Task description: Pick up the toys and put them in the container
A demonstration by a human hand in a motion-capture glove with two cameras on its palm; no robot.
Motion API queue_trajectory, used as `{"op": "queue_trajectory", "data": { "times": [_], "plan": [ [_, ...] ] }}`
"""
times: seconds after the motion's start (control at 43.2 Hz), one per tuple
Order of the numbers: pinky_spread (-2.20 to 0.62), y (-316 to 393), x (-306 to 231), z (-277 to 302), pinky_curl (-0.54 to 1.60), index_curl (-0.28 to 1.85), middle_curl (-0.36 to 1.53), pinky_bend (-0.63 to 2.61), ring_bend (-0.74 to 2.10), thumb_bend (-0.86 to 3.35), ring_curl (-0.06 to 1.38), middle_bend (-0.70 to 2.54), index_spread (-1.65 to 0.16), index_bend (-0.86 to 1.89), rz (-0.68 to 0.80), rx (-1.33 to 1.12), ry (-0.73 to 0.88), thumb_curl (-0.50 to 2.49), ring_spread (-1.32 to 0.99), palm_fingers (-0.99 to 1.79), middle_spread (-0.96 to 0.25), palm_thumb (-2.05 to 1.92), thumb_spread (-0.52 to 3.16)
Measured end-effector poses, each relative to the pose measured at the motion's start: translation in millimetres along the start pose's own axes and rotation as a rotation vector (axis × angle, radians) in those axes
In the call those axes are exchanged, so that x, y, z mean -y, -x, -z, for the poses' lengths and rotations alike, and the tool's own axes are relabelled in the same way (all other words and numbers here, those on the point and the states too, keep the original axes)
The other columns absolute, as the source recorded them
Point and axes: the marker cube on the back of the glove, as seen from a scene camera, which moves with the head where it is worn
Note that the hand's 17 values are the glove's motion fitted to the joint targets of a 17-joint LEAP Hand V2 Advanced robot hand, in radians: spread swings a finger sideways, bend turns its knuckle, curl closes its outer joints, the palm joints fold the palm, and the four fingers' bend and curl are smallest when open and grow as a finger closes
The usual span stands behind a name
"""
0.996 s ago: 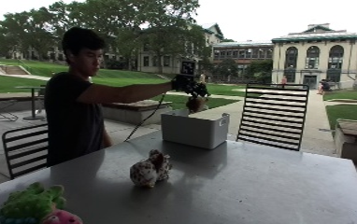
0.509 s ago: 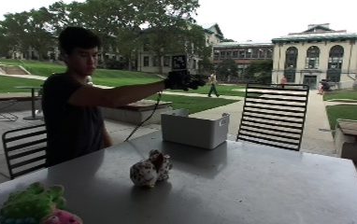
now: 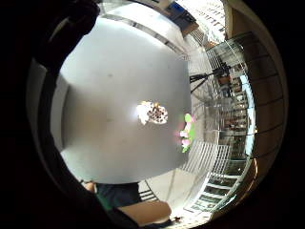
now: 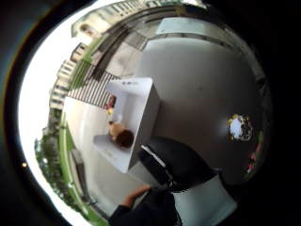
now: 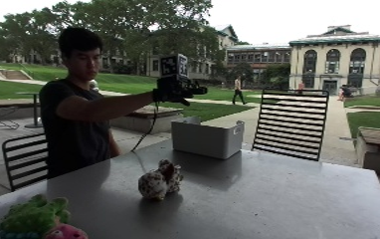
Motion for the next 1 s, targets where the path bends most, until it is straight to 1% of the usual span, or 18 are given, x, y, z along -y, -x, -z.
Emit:
{"op": "queue_trajectory", "data": {
  "times": [0.023, 0.069, 0.255, 0.347, 0.533, 0.648, 0.903, 0.996],
  "plan": [
    [-0.13, -17.8, 2.3, -5.2, 0.33, 0.53, 0.42, 1.05, 0.41, -0.04, 0.24, 0.24, -0.25, 0.1, -0.096, -0.055, 0.003, 0.34, -0.29, -0.15, -0.12, -0.03, 1.13],
    [-0.12, -46.2, 2.0, -14.2, 0.32, 0.51, 0.42, 1.03, 0.4, -0.04, 0.24, 0.23, -0.24, 0.1, -0.183, -0.105, 0.012, 0.34, -0.29, -0.15, -0.12, -0.03, 1.12],
    [-0.06, -148.2, -8.7, -58.0, 0.32, 0.44, 0.41, 1.0, 0.35, -0.04, 0.24, 0.18, -0.23, 0.09, -0.293, -0.13, 0.061, 0.32, -0.28, -0.14, -0.13, -0.03, 1.08],
    [-0.03, -182.0, -22.8, -88.7, 0.33, 0.4, 0.4, 1.05, 0.35, -0.04, 0.25, 0.16, -0.23, 0.07, -0.342, -0.115, 0.111, 0.31, -0.24, -0.12, -0.14, -0.03, 1.07],
    [0.01, -213.9, -42.8, -139.4, 0.34, 0.34, 0.37, 1.09, 0.39, -0.04, 0.27, 0.15, -0.23, 0.09, -0.393, -0.074, 0.186, 0.3, -0.17, -0.12, -0.15, -0.03, 1.04],
    [0.02, -220.6, -51.9, -171.0, 0.34, 0.32, 0.37, 1.1, 0.4, -0.04, 0.28, 0.16, -0.23, 0.11, -0.41, -0.048, 0.222, 0.3, -0.15, -0.11, -0.16, -0.02, 1.03],
    [0.03, -242.7, -64.0, -221.2, 0.34, 0.3, 0.37, 1.07, 0.4, -0.01, 0.29, 0.19, -0.24, 0.12, -0.465, -0.01, 0.326, 0.31, -0.14, -0.08, -0.18, 0.05, 1.06],
    [0.03, -242.8, -70.2, -237.5, 0.34, 0.32, 0.38, 1.08, 0.41, 0.06, 0.3, 0.19, -0.25, 0.17, -0.498, -0.001, 0.316, 0.33, -0.16, 0.03, -0.19, 0.19, 1.11]
  ]
}}
